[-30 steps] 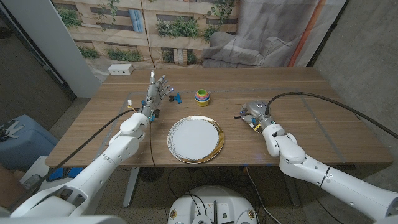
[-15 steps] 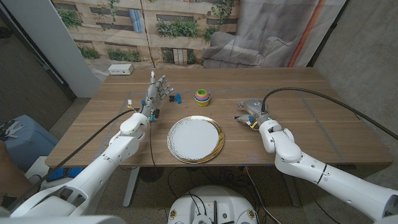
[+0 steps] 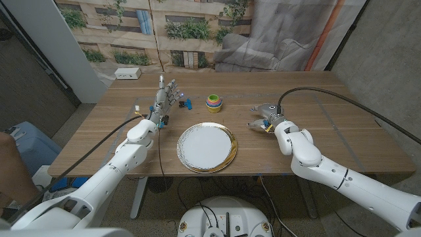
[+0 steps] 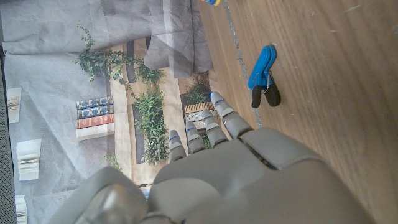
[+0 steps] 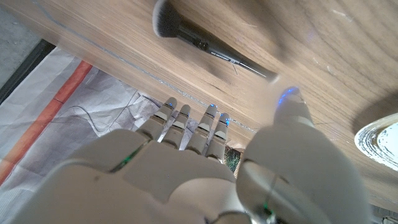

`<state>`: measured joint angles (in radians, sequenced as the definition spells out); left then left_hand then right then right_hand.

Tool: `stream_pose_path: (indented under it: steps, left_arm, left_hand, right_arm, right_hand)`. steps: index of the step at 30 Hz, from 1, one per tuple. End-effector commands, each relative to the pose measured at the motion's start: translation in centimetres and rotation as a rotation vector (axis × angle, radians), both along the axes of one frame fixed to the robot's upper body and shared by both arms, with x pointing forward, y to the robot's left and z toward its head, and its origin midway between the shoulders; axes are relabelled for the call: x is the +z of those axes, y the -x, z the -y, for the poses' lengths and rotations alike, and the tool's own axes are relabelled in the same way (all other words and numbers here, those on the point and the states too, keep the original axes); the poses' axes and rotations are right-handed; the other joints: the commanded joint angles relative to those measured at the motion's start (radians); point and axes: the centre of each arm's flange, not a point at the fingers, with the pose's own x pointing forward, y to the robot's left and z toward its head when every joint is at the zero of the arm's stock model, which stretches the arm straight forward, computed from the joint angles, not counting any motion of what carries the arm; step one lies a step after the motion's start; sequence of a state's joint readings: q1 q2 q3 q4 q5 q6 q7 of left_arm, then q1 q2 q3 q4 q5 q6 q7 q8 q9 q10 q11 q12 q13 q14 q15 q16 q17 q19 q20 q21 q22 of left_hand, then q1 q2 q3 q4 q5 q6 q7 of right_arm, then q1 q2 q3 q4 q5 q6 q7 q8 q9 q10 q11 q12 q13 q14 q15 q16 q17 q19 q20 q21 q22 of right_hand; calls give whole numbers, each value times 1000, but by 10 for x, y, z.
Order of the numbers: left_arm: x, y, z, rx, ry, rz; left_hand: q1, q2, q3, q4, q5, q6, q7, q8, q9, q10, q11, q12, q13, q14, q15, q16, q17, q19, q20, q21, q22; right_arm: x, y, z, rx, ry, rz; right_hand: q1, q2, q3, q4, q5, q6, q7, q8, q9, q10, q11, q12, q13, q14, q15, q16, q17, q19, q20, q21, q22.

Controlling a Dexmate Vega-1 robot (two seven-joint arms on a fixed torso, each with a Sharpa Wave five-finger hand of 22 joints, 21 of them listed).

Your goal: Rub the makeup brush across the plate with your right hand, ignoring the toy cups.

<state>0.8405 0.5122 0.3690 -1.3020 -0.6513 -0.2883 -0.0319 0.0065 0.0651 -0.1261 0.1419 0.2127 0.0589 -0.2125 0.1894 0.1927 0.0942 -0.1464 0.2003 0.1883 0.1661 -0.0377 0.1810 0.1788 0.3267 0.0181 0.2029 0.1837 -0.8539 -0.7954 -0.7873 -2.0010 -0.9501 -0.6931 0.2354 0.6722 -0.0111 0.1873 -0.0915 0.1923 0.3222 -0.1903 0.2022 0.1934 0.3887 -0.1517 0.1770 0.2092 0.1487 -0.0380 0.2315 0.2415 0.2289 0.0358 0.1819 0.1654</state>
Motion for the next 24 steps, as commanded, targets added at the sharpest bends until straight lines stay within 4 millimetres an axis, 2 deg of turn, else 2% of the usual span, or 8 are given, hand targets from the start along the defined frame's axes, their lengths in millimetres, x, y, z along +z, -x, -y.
stream_pose_path:
  steps: [1,3,7,16,20,24]
  left_arm:
    - [0,0,0,0,0,0]
    - [0,0,0,0,0,0]
    - [0,0,0,0,0,0]
    - [0,0,0,1,1,0]
    - [0,0,0,0,0,0]
    - [0,0,0,0,0,0]
  left_hand:
    - [-1,14,-1,7,4,-1,-8,7,2,1,-11,7,3,8,-13,4,2,9,0,7,5]
    - [-1,14,-1,7,4,-1,-8,7,2,1,-12,7,3,7,-14,3,2,9,0,7,5]
    - [-1,14,-1,7,4,-1,-8,7,2,1,-8,7,3,7,-14,4,2,8,0,6,5]
    - [-1,14,-1,7,4,-2,-8,7,2,0,-12,7,3,8,-14,4,2,8,0,7,5]
    - [-1,14,-1,7,4,-1,-8,8,2,0,-10,7,3,8,-14,4,2,9,0,7,5]
    - [-1,14,-1,7,4,-1,-8,8,2,1,-11,8,3,8,-14,4,2,8,-1,7,5]
  right_arm:
    - [4,2,16,94,-160,18]
    - [3,1,21,119,-238,34]
    - [4,-2,27,147,-311,44]
    - [10,-13,35,203,-448,66]
    - [12,-17,39,223,-503,84]
    - [14,-20,45,249,-574,96]
  right_hand:
    - [-55,15,-8,27,-9,-29,13,-10,2,-26,14,4,-2,-12,-29,0,2,2,-16,5,2]
    - [-87,16,-17,38,-11,-39,19,-11,1,-45,23,2,-3,-23,-22,-3,2,0,-20,4,2]
    - [-114,15,-25,45,-12,-61,24,-17,-2,-68,29,0,-6,-41,-17,-10,0,1,-30,4,1]
    - [-144,30,-28,54,-13,-85,31,-21,-5,-114,41,-6,-11,-54,-12,-13,-2,7,-37,6,1]
    - [-161,34,-31,53,-13,-129,43,-29,-8,-138,38,-3,-16,-43,-39,-10,-9,13,-46,6,1]
    - [-166,35,-31,51,-13,-139,51,-27,-9,-154,46,-4,-18,-36,-46,-9,-13,24,-61,9,0]
